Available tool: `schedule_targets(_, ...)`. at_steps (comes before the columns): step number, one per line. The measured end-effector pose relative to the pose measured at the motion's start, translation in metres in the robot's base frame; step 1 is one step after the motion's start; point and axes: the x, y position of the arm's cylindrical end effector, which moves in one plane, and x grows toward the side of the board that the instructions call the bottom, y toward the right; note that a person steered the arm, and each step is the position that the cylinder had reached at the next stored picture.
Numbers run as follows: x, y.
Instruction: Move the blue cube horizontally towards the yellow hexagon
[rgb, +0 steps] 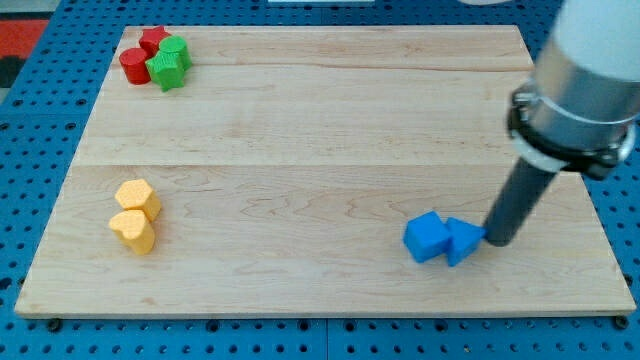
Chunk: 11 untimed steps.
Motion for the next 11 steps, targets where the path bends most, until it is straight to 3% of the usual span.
schedule_targets(1, 0.011, -0.052)
schedule_targets(2, 0.011, -0.058)
schedule_targets(4, 0.035, -0.011)
schedule_targets(5, 0.047, -0.020)
schedule_targets(7, 0.008, -0.140)
schedule_targets(8, -0.010, -0.152)
schedule_targets(10, -0.024, -0.064)
schedule_targets(11, -0.026, -0.109)
